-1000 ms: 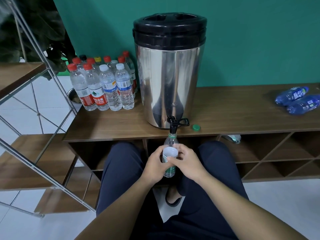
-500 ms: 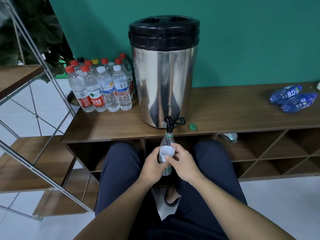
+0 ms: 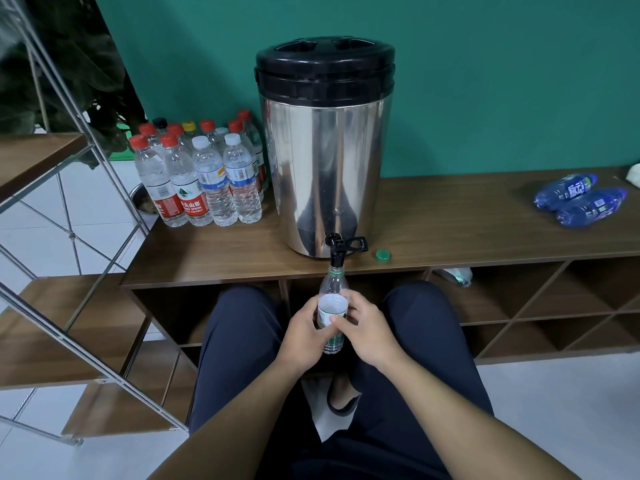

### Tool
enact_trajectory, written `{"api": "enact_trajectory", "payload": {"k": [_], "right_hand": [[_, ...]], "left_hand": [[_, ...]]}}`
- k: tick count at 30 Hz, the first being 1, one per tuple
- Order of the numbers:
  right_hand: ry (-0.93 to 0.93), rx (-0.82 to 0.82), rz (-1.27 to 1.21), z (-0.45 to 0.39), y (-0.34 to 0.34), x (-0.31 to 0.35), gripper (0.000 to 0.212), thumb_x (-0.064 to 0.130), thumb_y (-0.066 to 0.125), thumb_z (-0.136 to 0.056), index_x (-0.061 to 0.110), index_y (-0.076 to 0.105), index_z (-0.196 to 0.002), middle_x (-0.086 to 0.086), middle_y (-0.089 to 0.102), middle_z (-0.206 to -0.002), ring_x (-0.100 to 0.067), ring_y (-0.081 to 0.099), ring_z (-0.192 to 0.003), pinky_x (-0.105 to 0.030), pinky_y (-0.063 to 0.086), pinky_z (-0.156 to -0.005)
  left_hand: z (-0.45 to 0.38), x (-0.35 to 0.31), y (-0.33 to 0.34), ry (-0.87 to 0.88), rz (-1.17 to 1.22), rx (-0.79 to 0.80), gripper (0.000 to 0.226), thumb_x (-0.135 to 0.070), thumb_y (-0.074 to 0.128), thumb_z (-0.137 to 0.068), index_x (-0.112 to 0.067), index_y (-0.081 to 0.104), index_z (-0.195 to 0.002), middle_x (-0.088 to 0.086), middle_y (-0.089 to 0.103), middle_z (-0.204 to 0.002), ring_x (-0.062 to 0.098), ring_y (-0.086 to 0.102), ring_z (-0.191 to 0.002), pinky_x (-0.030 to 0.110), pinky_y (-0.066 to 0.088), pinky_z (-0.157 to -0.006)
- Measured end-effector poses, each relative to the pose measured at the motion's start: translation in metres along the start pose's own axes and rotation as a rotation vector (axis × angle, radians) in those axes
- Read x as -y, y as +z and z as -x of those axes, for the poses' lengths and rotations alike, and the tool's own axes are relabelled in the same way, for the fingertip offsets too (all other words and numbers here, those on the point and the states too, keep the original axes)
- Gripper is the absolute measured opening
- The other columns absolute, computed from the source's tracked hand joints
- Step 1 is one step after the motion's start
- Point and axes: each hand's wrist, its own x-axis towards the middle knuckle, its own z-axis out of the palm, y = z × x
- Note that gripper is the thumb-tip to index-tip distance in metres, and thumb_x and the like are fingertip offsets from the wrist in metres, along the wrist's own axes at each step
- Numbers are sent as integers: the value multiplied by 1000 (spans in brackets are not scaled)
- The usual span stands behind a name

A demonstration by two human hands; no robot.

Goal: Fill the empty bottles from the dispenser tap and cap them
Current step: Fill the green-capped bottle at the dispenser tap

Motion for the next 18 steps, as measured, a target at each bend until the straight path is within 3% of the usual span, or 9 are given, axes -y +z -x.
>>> {"api": "enact_trajectory", "payload": {"k": [10,18], "right_hand": [[-9,13,-25,2,-1,1,50,15,80,-102,26,65,-149,16,77,-133,-4,71,-129,-36,56,-116],[-11,7,-14,2,0,1,52,9,80,-101,26,65,-147,18,78,-131,-3,71,-127,-36,55,-117]], "left_hand": [[1,-1,0,17,5,8,46,-17,85,-98,-32,70,-138,-14,78,-126,7,73,-119,31,57,-106],[1,-1,0,20,7,6,48,-14,85,-97,-31,69,-139,-15,77,-127,6,72,-120,25,56,-104]]}}
